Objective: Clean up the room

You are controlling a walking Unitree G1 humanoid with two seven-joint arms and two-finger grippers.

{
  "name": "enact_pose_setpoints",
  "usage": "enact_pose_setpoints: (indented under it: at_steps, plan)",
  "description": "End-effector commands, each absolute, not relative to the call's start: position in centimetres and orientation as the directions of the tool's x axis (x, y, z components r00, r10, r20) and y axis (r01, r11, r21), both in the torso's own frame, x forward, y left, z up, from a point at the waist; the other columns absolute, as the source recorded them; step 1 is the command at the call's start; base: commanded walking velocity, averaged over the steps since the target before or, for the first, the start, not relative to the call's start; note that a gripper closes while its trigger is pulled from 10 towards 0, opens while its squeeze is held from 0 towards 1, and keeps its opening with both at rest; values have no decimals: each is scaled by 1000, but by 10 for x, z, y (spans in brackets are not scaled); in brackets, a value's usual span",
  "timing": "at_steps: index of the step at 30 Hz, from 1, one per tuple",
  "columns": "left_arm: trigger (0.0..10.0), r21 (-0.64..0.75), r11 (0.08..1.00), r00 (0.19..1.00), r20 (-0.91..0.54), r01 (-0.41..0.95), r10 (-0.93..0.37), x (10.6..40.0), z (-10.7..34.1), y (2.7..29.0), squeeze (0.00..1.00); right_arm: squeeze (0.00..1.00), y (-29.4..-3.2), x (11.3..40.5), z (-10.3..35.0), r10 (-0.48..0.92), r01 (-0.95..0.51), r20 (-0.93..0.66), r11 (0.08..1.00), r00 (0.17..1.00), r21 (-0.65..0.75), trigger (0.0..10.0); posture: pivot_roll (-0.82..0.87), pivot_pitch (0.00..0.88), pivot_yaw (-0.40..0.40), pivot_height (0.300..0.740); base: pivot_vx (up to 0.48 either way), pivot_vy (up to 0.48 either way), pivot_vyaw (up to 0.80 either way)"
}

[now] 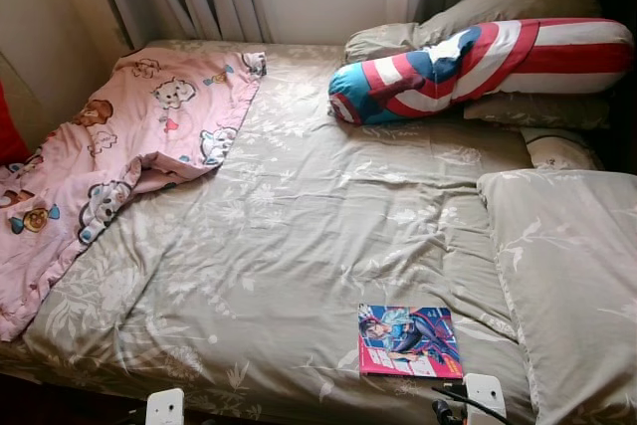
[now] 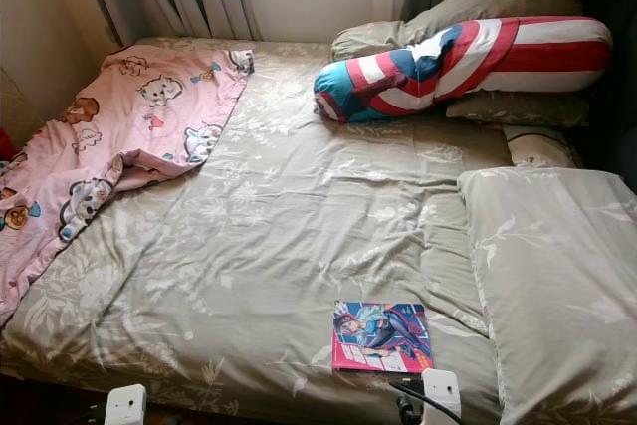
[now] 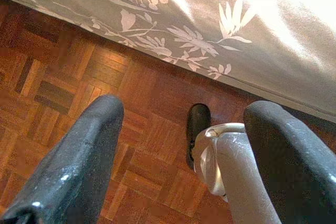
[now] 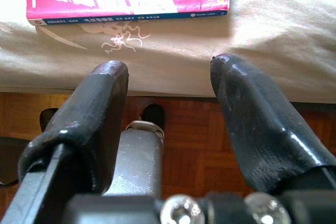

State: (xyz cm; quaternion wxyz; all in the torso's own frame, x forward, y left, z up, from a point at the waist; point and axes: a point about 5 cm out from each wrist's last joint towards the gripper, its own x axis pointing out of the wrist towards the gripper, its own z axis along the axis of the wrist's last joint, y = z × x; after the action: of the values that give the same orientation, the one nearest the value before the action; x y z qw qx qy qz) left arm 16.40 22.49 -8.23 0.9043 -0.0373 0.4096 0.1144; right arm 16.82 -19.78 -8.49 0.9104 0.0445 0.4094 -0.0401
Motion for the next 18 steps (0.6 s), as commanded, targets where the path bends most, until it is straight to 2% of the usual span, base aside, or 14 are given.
enact_pose_setpoints:
  at_steps: [1,11,18]
  plan:
    - [10000,35,970,615,-768,-240,179,157,-85,226,0,0,-201,161,-87,-46,119,-759,992,650,41,10000,-77,102,13,740,0,259,0]
    - [10000,39,971,615,-767,-238,181,158,-85,227,0,0,-196,165,-87,-38,118,-756,992,653,52,10000,-72,106,18,740,0,276,0]
    - [10000,43,971,616,-766,-236,184,157,-85,227,0,0,-196,164,-87,-35,120,-757,991,653,58,10000,-72,111,21,740,0,422,0]
